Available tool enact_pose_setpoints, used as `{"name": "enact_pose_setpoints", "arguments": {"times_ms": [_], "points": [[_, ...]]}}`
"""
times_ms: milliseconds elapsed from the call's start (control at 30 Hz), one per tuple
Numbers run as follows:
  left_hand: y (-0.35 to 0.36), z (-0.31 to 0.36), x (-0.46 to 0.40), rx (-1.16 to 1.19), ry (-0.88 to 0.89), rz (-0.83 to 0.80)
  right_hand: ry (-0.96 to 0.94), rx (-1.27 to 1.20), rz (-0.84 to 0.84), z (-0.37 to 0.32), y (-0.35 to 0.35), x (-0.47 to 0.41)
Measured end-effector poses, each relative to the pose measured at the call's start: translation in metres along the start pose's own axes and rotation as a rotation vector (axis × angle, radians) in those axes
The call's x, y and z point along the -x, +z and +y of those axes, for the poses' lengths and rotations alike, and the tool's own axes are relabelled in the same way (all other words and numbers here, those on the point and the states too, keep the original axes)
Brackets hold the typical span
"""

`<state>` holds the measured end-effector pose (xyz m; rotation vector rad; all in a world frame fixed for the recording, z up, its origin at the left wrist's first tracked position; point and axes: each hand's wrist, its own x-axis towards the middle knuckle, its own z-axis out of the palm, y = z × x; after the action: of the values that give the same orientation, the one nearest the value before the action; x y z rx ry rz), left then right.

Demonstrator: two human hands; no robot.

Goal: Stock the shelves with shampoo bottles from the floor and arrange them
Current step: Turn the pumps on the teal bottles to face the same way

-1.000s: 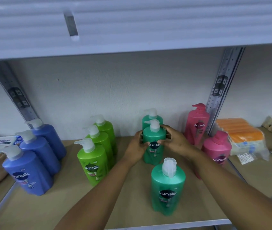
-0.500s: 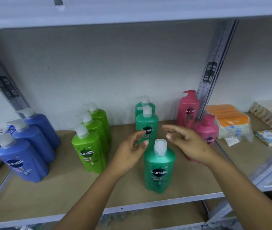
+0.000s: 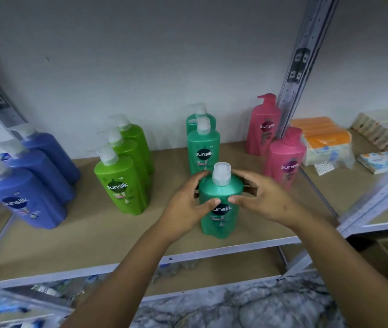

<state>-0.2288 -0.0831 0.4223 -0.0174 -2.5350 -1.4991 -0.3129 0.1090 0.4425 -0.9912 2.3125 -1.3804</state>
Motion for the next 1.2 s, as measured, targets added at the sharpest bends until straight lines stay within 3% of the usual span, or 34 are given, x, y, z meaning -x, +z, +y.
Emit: {"name": "enact_pose_setpoints", "arguments": {"times_ms": [533,1200], "points": [[-0.016,-0.014,-0.034,-0.071,-0.040,0.115,-0.013,-0.058,0.009,-0.002,0.001,-0.047],[-0.024,-0.028,-0.073,-0.075,-0.071,0.099,0.008,-0.105,0.020,0.006,-0.002,-0.087]]}}
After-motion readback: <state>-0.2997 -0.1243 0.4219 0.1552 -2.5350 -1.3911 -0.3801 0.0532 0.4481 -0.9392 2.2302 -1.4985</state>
